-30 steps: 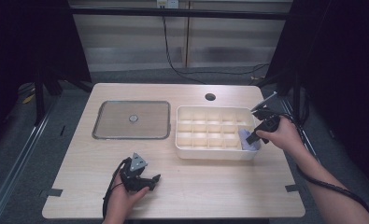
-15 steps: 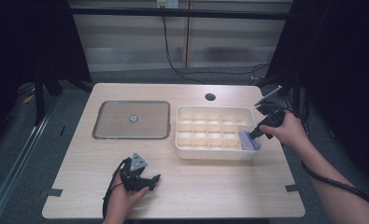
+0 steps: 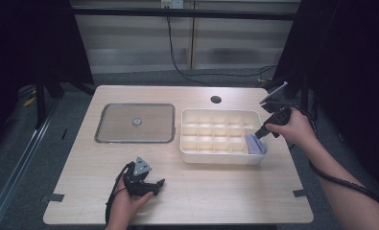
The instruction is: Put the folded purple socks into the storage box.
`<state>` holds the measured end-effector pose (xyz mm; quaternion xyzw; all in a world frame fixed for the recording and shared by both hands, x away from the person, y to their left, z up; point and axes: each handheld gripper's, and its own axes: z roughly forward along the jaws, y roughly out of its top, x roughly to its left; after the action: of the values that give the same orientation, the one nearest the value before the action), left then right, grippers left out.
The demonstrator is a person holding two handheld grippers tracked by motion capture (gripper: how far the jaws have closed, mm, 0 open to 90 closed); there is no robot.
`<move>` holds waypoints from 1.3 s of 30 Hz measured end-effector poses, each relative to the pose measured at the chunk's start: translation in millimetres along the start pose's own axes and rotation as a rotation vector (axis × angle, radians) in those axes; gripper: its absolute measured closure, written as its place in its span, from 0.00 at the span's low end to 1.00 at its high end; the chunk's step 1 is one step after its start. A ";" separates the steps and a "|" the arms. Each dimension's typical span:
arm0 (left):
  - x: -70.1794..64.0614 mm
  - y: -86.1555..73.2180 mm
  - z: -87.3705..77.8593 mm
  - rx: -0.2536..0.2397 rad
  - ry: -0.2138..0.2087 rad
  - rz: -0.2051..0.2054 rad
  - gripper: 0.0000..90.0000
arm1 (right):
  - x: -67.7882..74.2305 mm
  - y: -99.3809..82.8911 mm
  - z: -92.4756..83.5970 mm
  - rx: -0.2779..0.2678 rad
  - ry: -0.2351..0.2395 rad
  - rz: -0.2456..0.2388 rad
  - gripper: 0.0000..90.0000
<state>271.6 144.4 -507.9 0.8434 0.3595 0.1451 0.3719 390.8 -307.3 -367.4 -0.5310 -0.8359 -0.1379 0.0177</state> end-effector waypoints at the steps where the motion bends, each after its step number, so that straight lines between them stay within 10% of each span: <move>1: 0.1 0.0 0.0 0.000 0.001 0.002 0.22 | 0.0 0.5 0.2 -0.001 0.002 0.000 0.77; 19: 0.3 0.1 -0.1 0.001 0.001 0.003 0.22 | -1.2 3.2 8.4 0.020 -0.008 -0.013 1.00; 39: 0.7 0.1 -0.6 0.008 -0.001 0.011 0.22 | 0.3 6.5 15.6 0.031 -0.026 -0.017 1.00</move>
<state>271.9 145.2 -507.4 0.8469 0.3554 0.1455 0.3678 398.3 -300.5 -381.0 -0.5252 -0.8426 -0.1180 0.0138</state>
